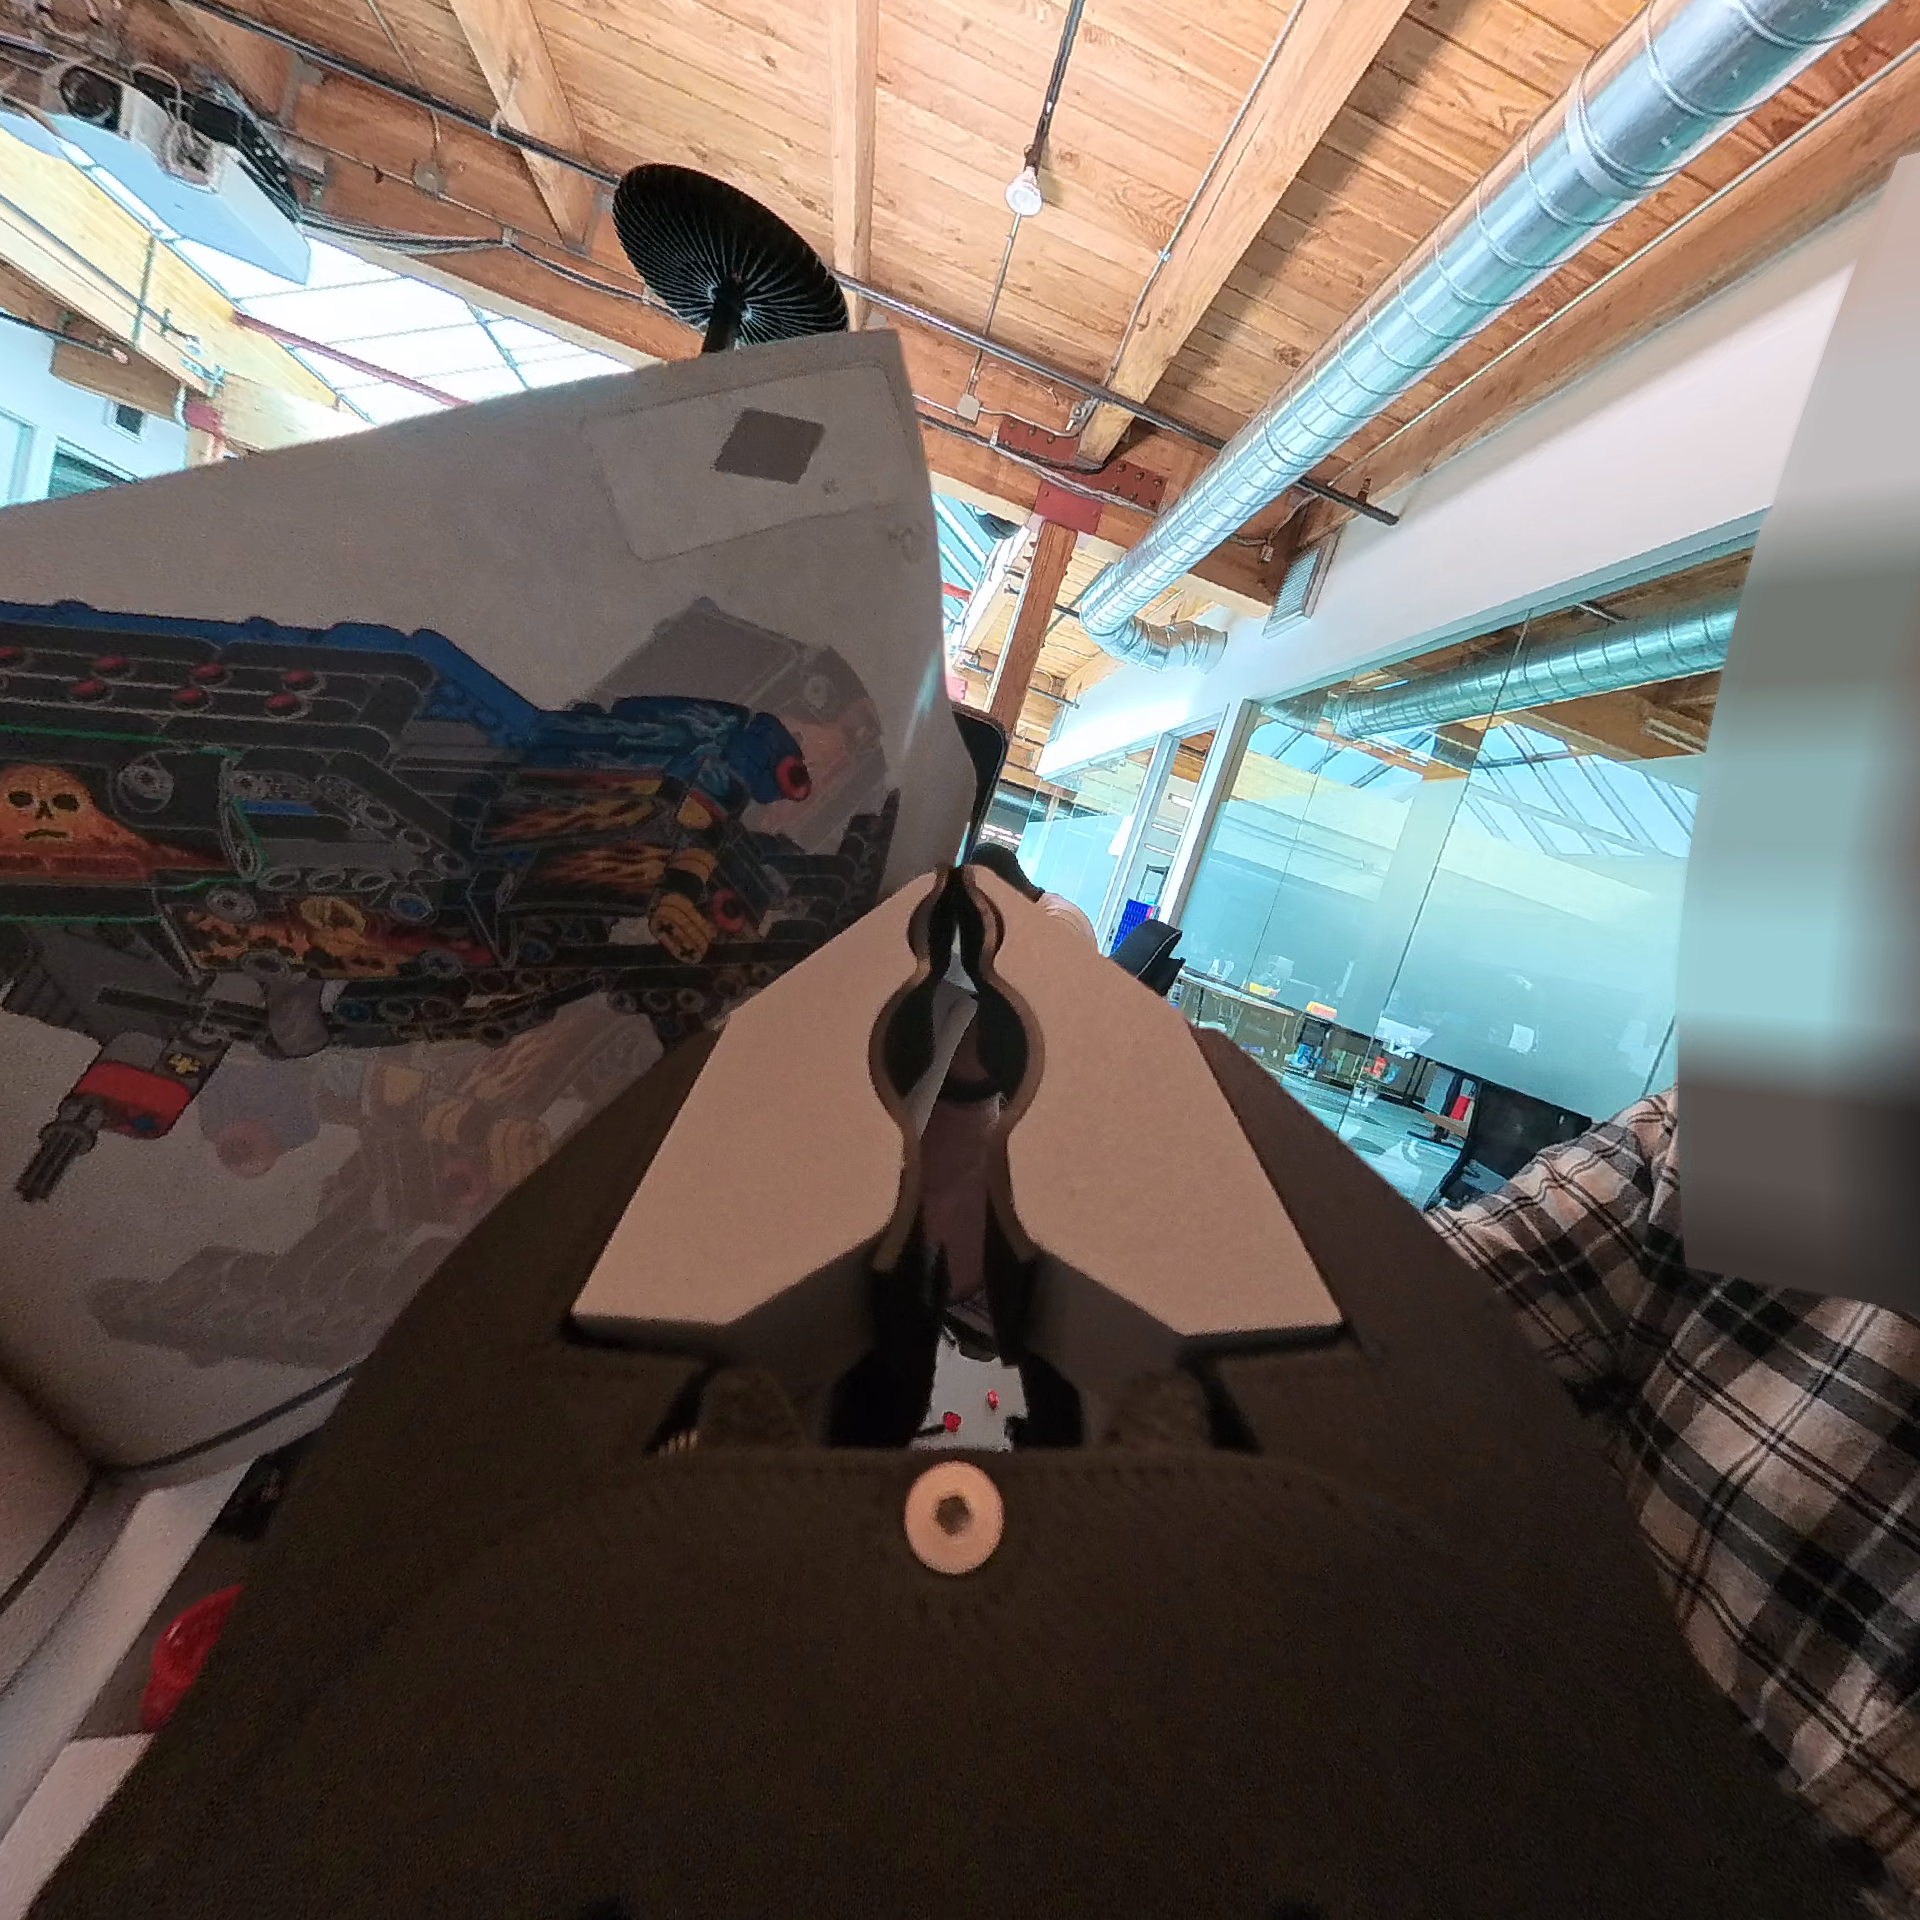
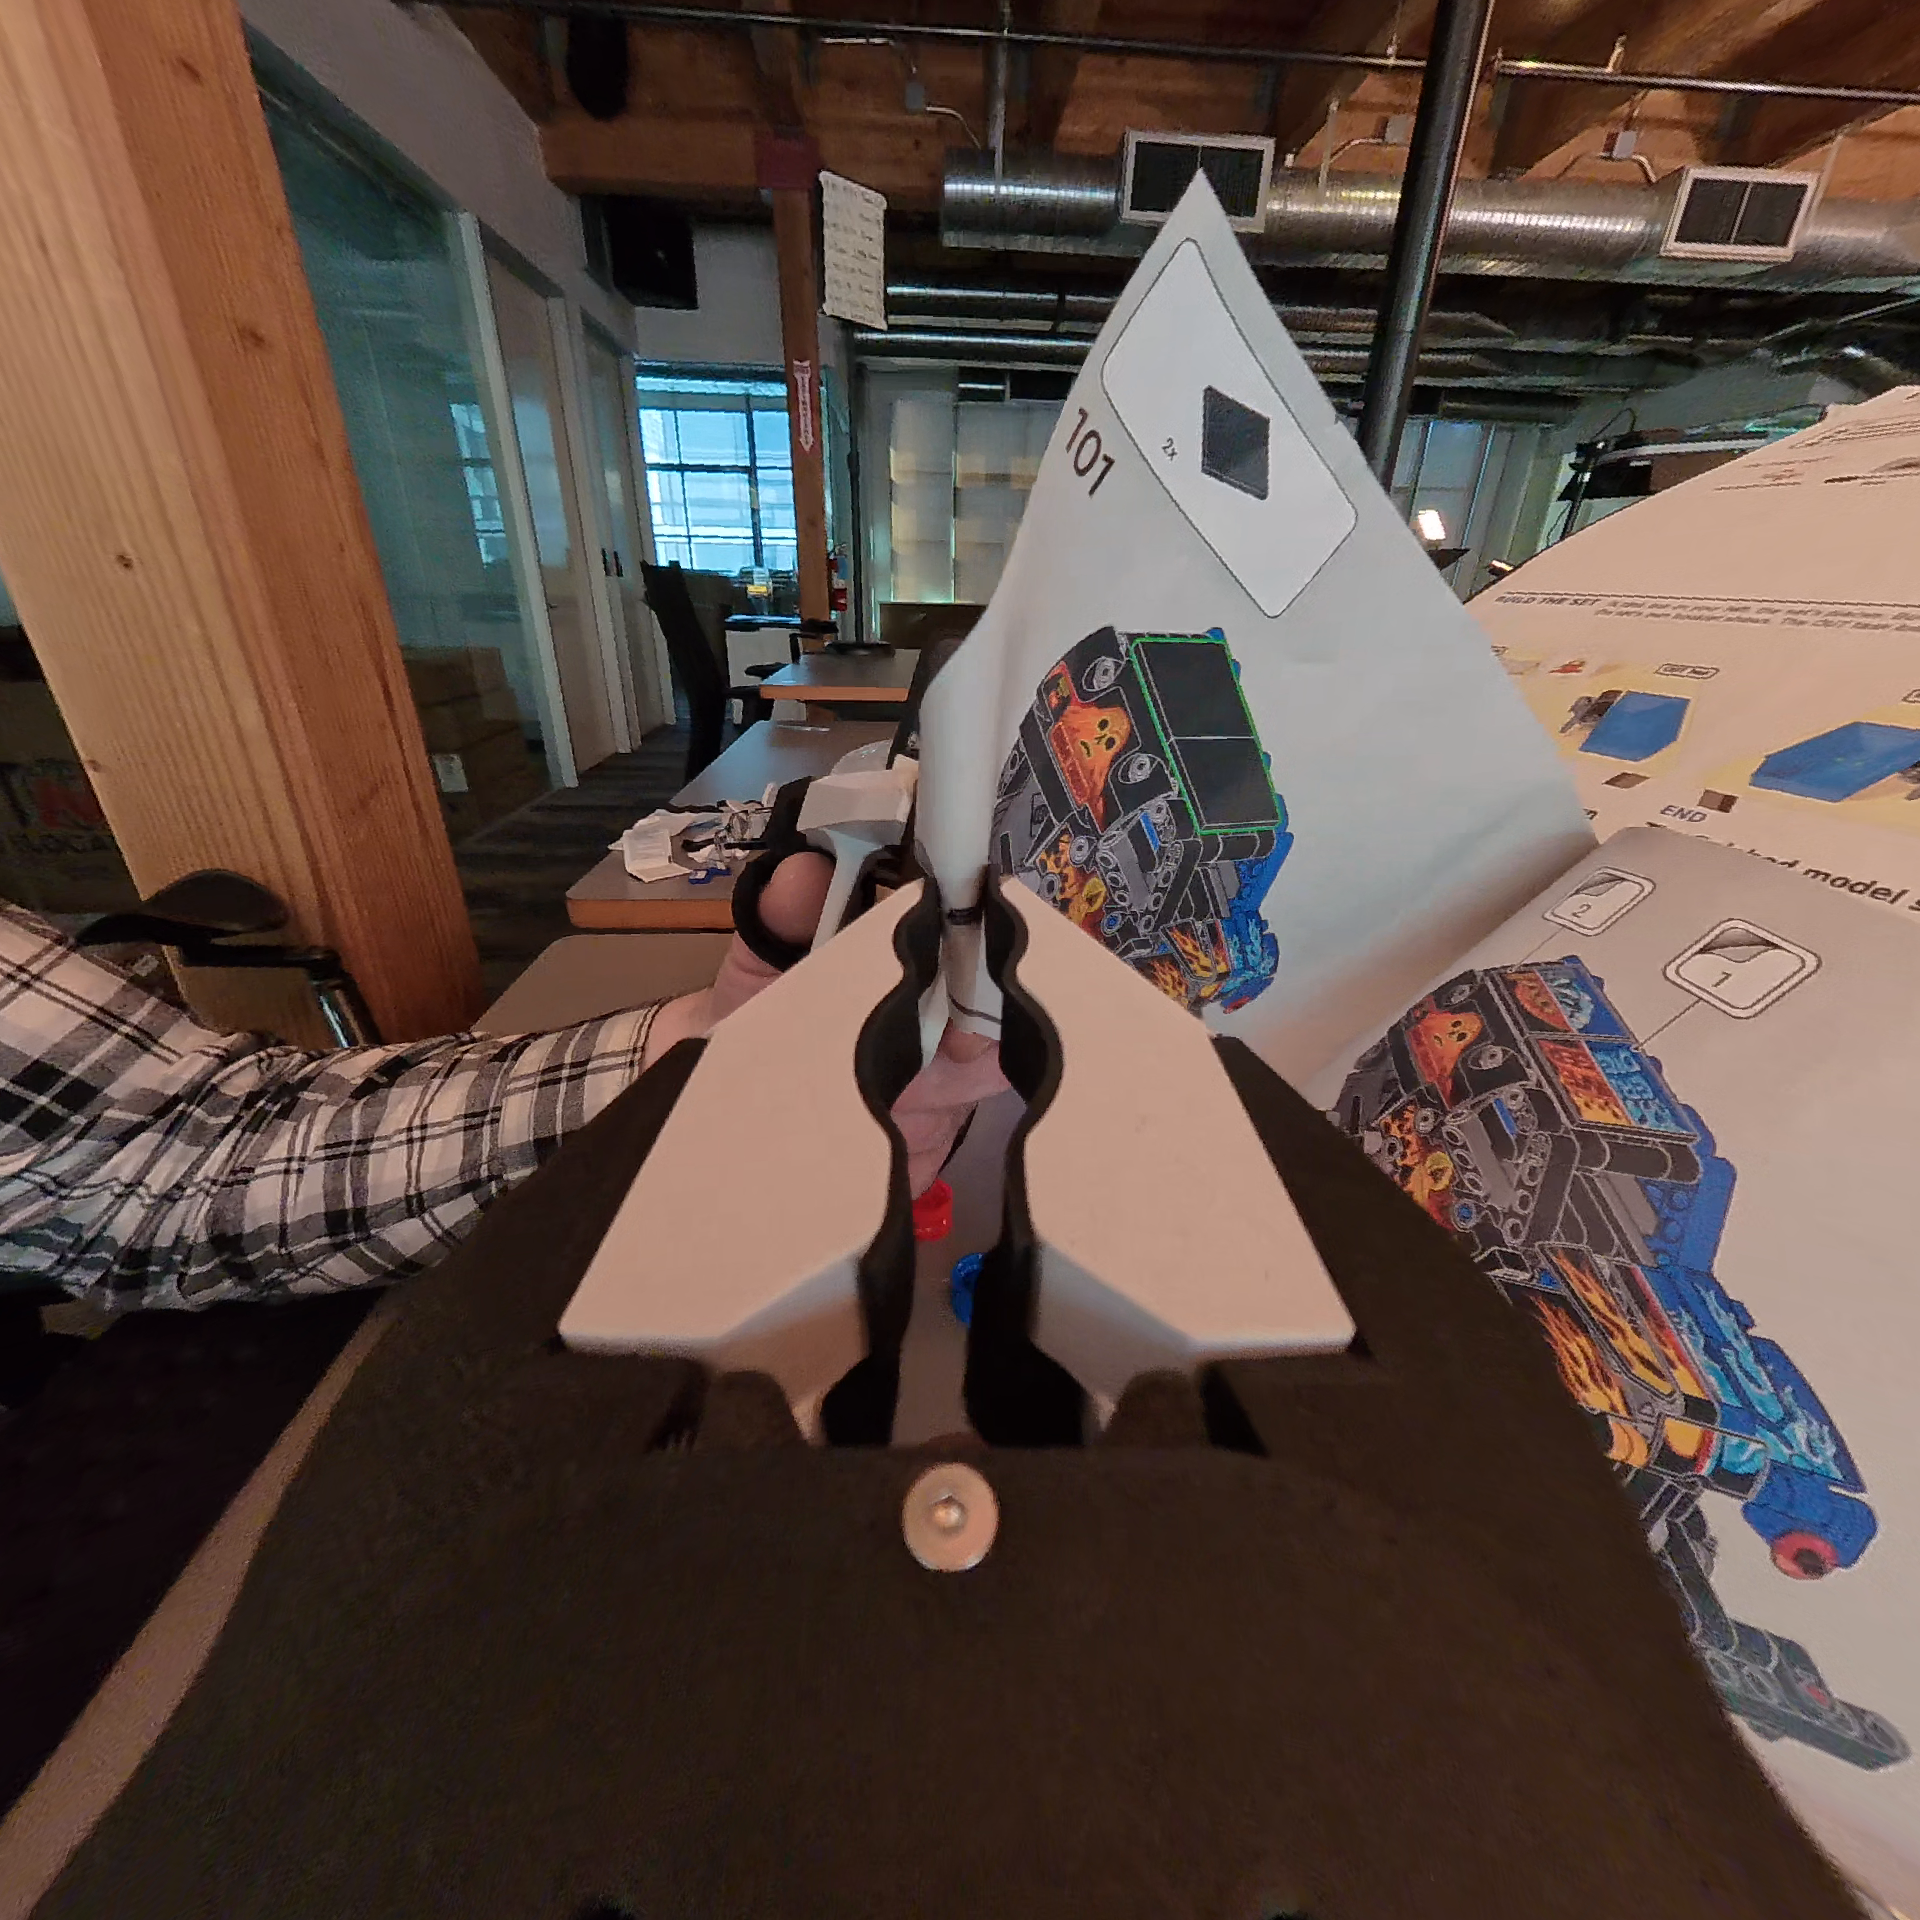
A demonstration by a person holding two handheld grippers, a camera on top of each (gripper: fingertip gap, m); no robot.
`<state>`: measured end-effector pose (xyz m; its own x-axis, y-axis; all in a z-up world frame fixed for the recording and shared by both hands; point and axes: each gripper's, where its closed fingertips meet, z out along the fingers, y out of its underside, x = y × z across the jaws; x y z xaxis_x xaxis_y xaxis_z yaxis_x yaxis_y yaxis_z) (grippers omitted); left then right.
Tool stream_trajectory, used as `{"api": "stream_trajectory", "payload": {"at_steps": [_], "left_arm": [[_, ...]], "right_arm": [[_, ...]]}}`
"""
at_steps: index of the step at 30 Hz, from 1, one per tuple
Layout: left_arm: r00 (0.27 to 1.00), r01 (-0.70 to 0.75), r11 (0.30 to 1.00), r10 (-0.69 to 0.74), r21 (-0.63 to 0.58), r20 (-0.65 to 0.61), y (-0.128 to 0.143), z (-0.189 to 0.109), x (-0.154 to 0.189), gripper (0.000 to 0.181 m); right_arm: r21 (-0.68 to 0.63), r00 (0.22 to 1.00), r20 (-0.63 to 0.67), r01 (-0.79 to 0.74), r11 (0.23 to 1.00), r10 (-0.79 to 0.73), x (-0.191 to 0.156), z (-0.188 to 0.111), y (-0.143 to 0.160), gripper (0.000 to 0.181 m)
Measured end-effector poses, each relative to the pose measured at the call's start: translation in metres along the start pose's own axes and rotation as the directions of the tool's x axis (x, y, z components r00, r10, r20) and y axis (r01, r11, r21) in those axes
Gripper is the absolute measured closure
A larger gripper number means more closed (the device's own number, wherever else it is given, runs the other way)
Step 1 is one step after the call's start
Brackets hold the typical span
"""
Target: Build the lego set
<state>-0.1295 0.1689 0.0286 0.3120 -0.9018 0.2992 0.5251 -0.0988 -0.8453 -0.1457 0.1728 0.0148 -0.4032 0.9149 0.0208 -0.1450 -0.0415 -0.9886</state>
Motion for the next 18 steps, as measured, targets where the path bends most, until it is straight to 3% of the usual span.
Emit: {"api": "stream_trajectory", "payload": {"at_steps": [7, 11, 18], "left_arm": [[0.999, -0.044, 0.999, 0.044, 0.012, 0.018, -0.003, -0.002, -0.001, 0.181], [0.997, -0.061, 0.998, 0.061, -0.006, 0.039, -0.002, -0.001, -0.002, 0.181], [0.996, -0.073, 0.997, 0.072, 0.009, 0.044, -0.009, -0.003, 0.001, 0.181]], "right_arm": [[0.029, 1.0, -0.007, -0.016, 0.999, 0.016, 0.002, -0.003, -0.002, 0.171], [0.027, 1.0, -0.026, 0.013, 1.0, -0.012, 0.001, -0.004, -0.004, 0.18], [0.075, 0.999, 0.007, -0.041, 0.996, 0.041, 0.0, -0.006, -0.01, 0.18]]}}
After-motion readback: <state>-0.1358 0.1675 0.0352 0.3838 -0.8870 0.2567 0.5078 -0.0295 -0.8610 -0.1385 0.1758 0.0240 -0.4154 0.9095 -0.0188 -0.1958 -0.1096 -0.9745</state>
